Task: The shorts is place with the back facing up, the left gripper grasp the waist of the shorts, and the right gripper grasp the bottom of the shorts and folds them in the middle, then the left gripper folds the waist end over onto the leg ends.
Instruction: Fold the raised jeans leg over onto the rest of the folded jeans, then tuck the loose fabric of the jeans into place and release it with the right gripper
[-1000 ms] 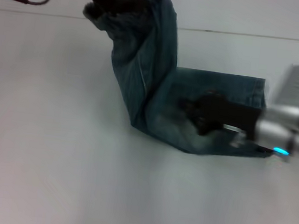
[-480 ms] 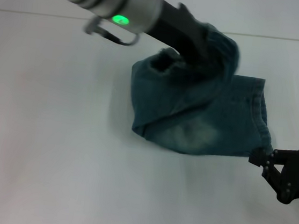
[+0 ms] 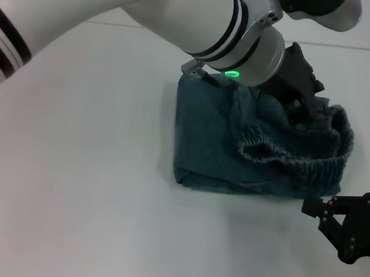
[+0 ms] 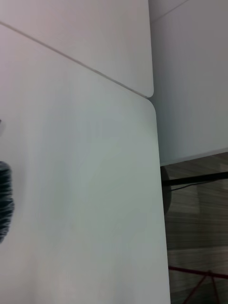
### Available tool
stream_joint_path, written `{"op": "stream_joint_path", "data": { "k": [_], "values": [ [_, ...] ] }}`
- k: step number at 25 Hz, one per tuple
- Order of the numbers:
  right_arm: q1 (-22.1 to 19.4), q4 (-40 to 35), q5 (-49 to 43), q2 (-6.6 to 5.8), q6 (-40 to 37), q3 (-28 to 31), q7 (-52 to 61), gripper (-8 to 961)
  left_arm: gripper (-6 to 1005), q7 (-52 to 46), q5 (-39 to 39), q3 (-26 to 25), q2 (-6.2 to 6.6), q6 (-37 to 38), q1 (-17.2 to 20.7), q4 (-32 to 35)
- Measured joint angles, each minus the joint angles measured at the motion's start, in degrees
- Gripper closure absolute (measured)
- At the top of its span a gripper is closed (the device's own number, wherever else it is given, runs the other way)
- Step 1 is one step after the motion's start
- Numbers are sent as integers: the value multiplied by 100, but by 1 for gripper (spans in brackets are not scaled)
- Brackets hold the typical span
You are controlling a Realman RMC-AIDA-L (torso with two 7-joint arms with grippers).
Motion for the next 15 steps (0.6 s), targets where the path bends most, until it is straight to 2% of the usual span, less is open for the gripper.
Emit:
{"op": "stream_joint_path", "data": {
  "k": [3,5,7,11,15],
  "values": [
    [32,-3,0,-7,-26,-4,1,943,763,18,-13,-86,18,-20,78,53],
    [42,-23,0,-8,-67,18,8,943,727,103,-92,-239,19,-27,323,285],
    [46,-68,1,-11,-120,70,59,943,634,301,-289,-468,20,-31,691,593],
    [45,-502,17,-21,-199,133,442,941,457,1149,-1306,-1122,10,154,1486,862],
    [32,-1426,-4,11,-222,122,1099,938,305,2456,-2641,-1874,0,496,2272,506]
  ]
}}
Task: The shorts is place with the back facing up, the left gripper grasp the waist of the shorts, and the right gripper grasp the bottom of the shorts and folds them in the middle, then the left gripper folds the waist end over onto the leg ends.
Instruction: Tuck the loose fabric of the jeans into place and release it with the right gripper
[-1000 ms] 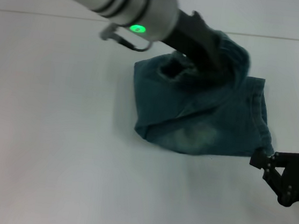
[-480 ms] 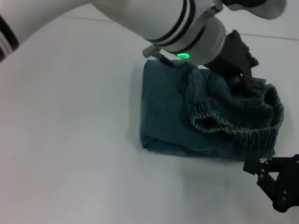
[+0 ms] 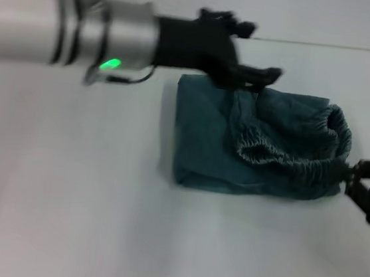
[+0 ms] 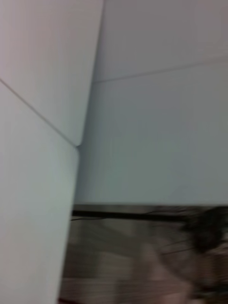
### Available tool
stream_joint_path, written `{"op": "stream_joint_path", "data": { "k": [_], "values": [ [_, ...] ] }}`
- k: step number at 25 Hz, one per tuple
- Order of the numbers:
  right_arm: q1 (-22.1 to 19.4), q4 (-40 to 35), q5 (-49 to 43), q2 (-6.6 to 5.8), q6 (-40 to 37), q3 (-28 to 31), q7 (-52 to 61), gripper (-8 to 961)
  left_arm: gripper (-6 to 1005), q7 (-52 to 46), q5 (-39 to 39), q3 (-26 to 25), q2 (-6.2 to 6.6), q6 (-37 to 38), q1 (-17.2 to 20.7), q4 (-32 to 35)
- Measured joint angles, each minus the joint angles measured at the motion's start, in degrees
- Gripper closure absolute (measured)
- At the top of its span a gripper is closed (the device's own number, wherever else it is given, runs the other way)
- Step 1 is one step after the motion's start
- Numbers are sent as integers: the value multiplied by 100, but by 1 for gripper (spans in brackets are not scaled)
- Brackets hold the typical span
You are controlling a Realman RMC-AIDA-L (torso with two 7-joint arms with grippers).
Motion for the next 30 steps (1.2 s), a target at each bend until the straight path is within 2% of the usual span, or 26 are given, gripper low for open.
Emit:
{"op": "stream_joint_path", "data": {
  "k": [1,4,8,11,14,17,19,23,27,30],
  "values": [
    [16,-259,-35,-2,-7,-16,199,933,267,338,-298,-211,0,136,158,-182],
    [58,-1034,-192,8,-15,-92,809,919,65,1282,-962,-899,14,718,521,-883],
    [219,-1943,-498,22,-4,-219,1685,883,65,2469,-1396,-1856,43,1618,904,-1848],
    [405,-2564,-819,25,-45,-342,2438,842,65,3194,-1443,-2606,70,2135,1131,-2518],
    [657,-3293,-1395,24,-133,-727,3310,766,65,3838,-1289,-3337,159,2504,1293,-3261],
    [1071,-3966,-2526,26,-170,-1463,4288,674,65,4275,-1033,-3937,197,2596,1475,-3699],
    [1435,-4130,-3350,25,-203,-1943,4835,612,65,4355,-953,-4079,194,2601,1547,-3762],
    [2013,-4142,-4403,53,-350,-2814,5521,454,65,4495,-755,-4386,123,2626,1867,-3777],
    [2284,-4157,-5105,94,-269,-3766,6082,288,65,4550,-721,-4549,98,2637,1979,-3798],
    [2332,-4158,-5407,121,-41,-4430,6478,167,65,4566,-720,-4626,91,2653,2004,-3806]
  ]
}}
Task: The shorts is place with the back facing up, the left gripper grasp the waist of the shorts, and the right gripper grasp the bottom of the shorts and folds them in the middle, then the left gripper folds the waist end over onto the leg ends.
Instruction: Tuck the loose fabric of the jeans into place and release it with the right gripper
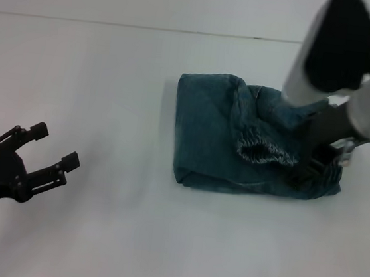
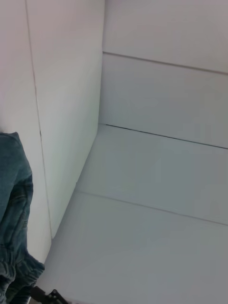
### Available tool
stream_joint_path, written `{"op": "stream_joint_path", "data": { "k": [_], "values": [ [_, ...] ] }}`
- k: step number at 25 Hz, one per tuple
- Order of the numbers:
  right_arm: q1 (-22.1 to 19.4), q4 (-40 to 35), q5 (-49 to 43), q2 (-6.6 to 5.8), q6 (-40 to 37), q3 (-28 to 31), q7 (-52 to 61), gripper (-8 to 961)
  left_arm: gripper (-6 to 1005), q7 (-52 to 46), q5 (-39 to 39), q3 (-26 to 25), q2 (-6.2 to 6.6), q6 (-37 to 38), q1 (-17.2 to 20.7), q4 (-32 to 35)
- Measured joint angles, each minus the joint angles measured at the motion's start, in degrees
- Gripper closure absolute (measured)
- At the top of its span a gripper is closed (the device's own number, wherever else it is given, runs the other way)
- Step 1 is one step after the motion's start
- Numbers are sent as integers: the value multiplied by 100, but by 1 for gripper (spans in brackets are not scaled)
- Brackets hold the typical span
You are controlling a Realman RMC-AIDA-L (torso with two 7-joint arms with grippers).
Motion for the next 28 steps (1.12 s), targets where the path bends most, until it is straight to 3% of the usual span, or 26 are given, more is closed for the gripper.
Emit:
{"op": "stream_joint_path", "data": {
  "k": [7,17,25,28],
  "values": [
    [-127,128,-874,22,942,-1408,1006,54,65,8,0,-75,-4,8,-25,-8],
    [-130,729,-989,28,1861,-1801,1327,66,65,-12,-7,-152,0,-12,-18,10],
    [-173,901,-984,27,2302,-1891,1324,131,65,-30,-25,-255,10,4,-21,6],
    [-177,927,-975,27,2321,-1887,1331,271,65,-33,-43,-277,12,-1,-26,3]
  ]
}}
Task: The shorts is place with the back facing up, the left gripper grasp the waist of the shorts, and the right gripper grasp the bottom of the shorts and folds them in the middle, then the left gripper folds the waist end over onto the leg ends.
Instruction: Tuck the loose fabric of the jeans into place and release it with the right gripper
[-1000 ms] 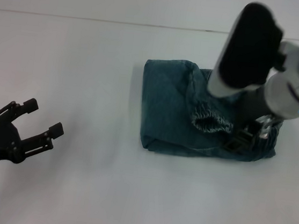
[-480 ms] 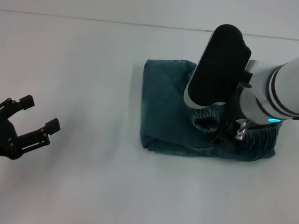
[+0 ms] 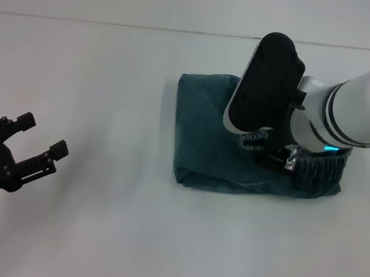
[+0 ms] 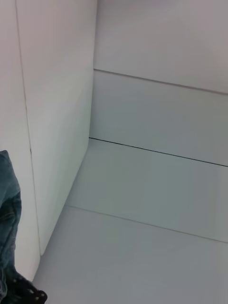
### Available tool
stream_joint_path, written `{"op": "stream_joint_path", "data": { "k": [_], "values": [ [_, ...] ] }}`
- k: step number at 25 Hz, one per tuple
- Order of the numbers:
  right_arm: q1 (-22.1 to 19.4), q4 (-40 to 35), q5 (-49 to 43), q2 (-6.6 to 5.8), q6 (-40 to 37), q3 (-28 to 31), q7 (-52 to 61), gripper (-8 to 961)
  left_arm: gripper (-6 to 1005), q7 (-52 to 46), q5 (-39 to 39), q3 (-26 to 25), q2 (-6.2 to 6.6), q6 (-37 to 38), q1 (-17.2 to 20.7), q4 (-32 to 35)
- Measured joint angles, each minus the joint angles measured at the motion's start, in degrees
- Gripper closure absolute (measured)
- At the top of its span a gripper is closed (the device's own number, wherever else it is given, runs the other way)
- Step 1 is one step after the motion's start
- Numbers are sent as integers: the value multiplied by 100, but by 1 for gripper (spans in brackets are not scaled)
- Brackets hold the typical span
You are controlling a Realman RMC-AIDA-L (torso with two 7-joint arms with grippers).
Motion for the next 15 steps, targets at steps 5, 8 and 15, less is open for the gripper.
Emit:
{"op": "stream_joint_path", "data": {
  "k": [5,8,15],
  "values": [
    [-69,-29,269,-28,71,188,18,487,65,-2,3,-57,0,-21,-28,-15],
    [-138,-28,530,-49,150,454,-1,609,65,-4,-8,-57,0,-21,-39,-4],
    [-424,-38,865,-78,191,1242,-18,831,65,-71,-12,-66,15,7,-88,35]
  ]
}}
